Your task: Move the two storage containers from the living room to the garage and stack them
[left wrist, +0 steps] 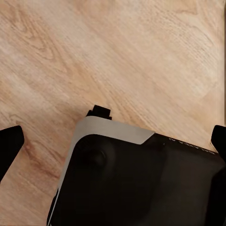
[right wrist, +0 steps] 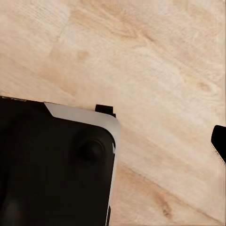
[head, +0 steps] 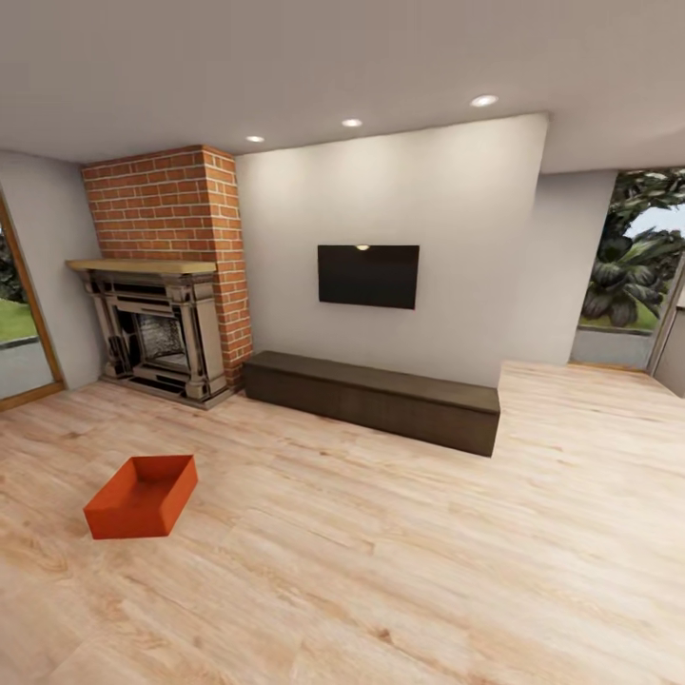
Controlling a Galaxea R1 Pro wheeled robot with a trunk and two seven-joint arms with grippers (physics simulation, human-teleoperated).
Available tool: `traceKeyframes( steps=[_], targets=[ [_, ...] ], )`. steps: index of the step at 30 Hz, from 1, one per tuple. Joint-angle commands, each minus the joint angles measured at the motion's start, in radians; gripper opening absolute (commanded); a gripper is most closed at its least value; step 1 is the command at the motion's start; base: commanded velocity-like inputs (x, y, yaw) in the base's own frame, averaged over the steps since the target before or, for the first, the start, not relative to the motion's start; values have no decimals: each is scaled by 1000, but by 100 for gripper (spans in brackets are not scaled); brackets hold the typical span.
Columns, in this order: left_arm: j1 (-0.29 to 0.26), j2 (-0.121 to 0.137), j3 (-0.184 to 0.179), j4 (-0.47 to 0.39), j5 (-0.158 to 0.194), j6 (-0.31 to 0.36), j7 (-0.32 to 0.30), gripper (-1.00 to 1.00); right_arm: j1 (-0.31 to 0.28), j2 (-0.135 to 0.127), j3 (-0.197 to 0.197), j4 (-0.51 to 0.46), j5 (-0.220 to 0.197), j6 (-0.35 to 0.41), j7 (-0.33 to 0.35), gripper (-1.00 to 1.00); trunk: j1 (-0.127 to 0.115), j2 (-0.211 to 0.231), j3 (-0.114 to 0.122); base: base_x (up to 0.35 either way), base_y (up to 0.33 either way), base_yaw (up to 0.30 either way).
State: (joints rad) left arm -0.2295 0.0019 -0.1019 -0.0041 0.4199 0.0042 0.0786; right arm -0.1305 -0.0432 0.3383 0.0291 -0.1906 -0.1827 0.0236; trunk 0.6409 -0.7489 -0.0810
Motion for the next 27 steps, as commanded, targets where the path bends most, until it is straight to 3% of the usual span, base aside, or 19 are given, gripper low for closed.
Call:
traceKeyframes(
  steps=[1, 27],
  targets=[
    [-1, 0, -8, 0, 8, 0, 3, 100, -1, 0, 8, 3, -10, -6, 2, 100, 1, -1, -2, 323, 0, 1],
    [-1, 0, -8, 0, 8, -1, 3, 100, -1, 0, 7, 3, -11, -6, 2, 100, 1, -1, -2, 323, 0, 0]
  ],
)
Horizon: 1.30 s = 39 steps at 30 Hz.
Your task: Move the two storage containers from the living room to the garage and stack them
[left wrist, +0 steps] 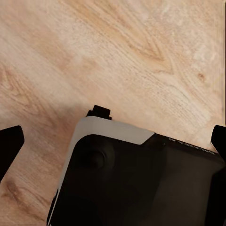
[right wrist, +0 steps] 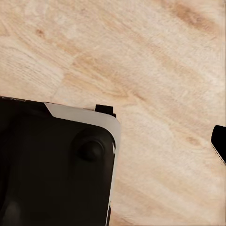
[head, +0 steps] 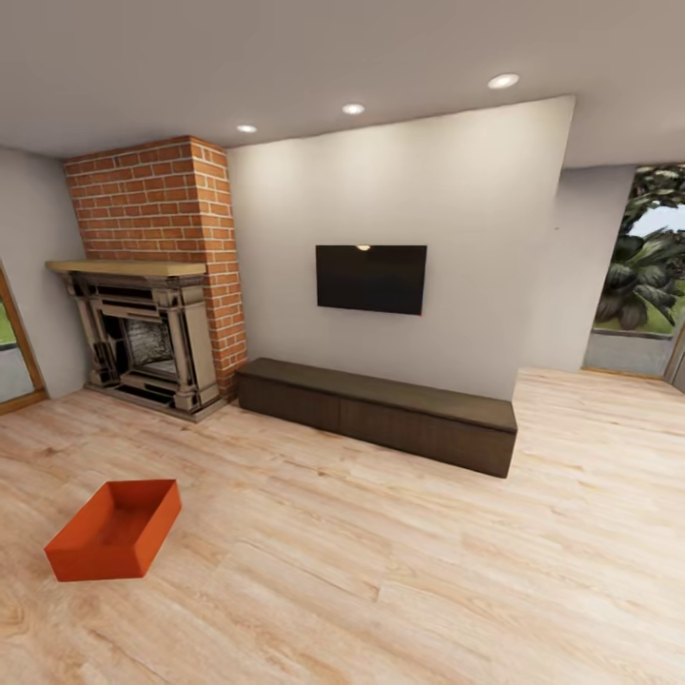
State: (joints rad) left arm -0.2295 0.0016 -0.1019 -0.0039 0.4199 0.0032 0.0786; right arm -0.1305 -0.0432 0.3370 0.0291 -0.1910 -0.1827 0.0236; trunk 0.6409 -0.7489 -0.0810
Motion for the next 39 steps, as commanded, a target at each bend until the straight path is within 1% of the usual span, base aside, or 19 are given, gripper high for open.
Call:
traceKeyframes(
  steps=[1, 9, 13, 19, 39],
  targets=[
    [-1, 0, -8, -1, 8, 1, 3, 100, -1, 0, 8, 3, -11, -6, 2, 100, 1, -1, -2, 323, 0, 0],
    [-1, 0, -8, 0, 7, 1, 3, 100, -1, 1, 9, 3, -11, -5, 2, 100, 1, -1, -2, 323, 0, 0],
    [-1, 0, -8, -1, 6, 1, 3, 100, -1, 1, 14, 2, -4, -6, -10, 100, 1, -1, -2, 323, 0, 0],
    [-1, 0, -8, -1, 5, 1, 3, 100, -1, -4, 17, 2, 3, -6, -11, 100, 1, -1, -2, 323, 0, 0],
    [-1, 0, -8, 0, 5, 1, 3, 100, -1, -6, 21, 2, 5, -6, -11, 100, 1, -1, -2, 323, 0, 0]
  ],
)
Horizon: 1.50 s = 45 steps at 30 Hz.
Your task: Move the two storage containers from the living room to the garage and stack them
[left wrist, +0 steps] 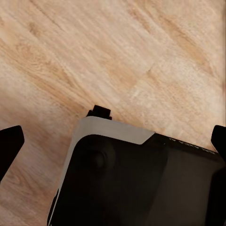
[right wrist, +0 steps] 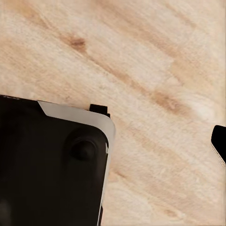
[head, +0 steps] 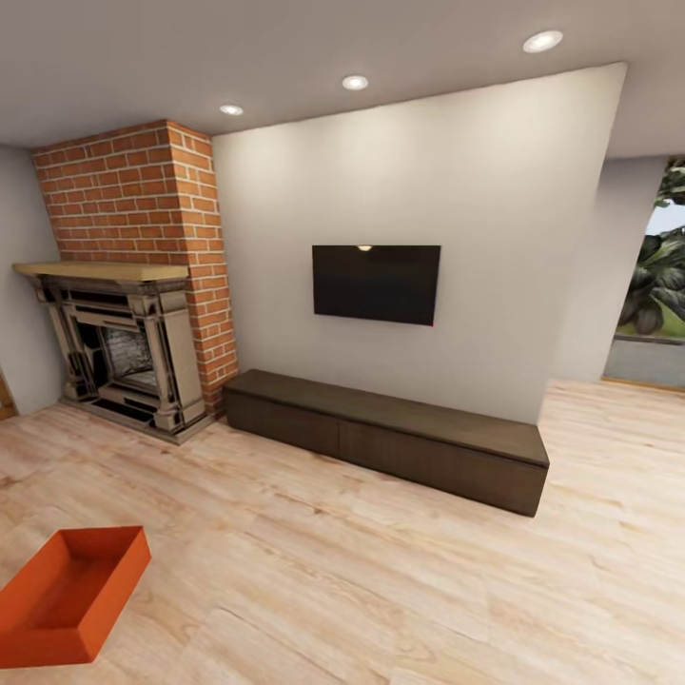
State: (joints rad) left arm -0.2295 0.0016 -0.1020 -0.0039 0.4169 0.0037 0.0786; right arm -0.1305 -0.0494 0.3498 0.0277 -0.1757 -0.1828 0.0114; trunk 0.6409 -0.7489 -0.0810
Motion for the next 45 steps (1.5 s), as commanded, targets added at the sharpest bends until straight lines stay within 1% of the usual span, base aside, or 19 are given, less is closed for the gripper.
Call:
traceKeyframes(
  steps=[1, 14, 32, 45],
  targets=[
    [-1, 0, -8, -1, 8, 0, 3, 100, -1, 0, 9, 3, -10, -6, 1, 100, 1, -1, -2, 323, 0, 0],
    [-1, 0, -9, -1, 8, 0, 3, 100, -1, 3, 5, 3, -20, -6, 1, 100, 1, -1, -2, 323, 0, 0],
    [-1, 0, -10, -1, 7, -1, 3, 100, -1, 8, -3, 3, -19, -6, 3, 100, 1, -1, -2, 323, 0, 3],
    [-1, 0, -9, 0, 7, -2, 3, 100, -1, 2, -3, 3, -24, -4, 10, 100, 1, -1, -2, 321, -24, 237]
  ],
)
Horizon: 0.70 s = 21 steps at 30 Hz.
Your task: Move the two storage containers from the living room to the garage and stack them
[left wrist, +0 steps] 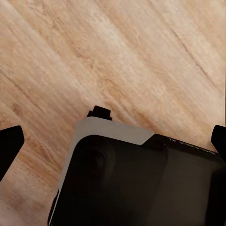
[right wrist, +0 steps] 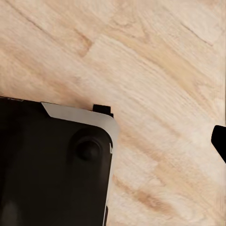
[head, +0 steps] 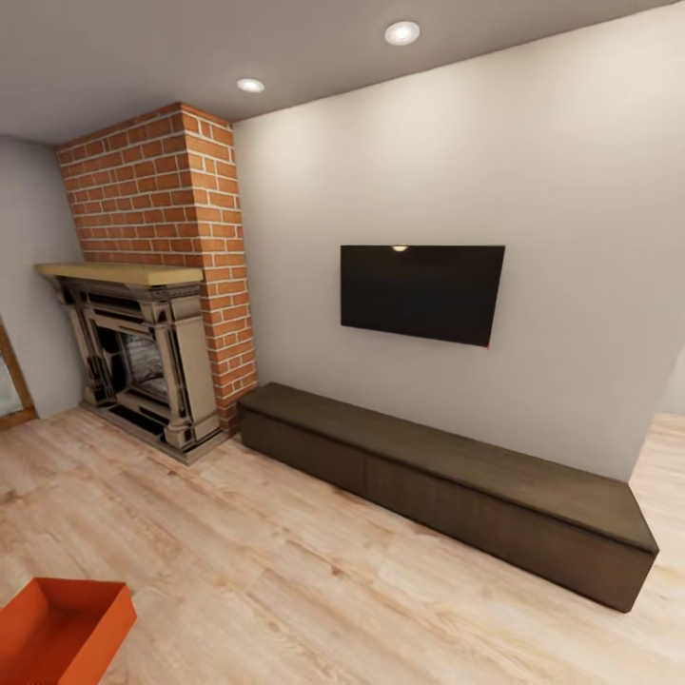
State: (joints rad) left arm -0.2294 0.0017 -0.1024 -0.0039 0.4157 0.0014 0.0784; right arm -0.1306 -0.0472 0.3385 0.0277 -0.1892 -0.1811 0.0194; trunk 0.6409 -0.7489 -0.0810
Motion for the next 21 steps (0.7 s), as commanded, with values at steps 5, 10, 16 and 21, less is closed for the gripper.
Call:
traceKeyframes(
  steps=[5, 10, 16, 21],
  targets=[
    [-1, 0, -8, 0, 9, 0, 3, 100, -1, 0, 9, 3, -10, -6, 2, 100, 1, -1, -2, 305, -115, 270],
    [-1, 0, -8, 0, 9, 0, 3, 100, -1, -1, 10, 3, -10, -6, 3, 100, 1, -1, -2, 287, -154, 270],
    [-1, 0, -8, 0, 8, 0, 3, 100, -1, -2, 10, 3, -10, -6, 4, 100, 1, -1, -2, 271, -168, 270],
    [-1, 0, -8, -1, 9, 0, 3, 100, -1, -2, 10, 3, -10, -5, 5, 100, 1, -1, -2, 258, -173, 270]
  ],
)
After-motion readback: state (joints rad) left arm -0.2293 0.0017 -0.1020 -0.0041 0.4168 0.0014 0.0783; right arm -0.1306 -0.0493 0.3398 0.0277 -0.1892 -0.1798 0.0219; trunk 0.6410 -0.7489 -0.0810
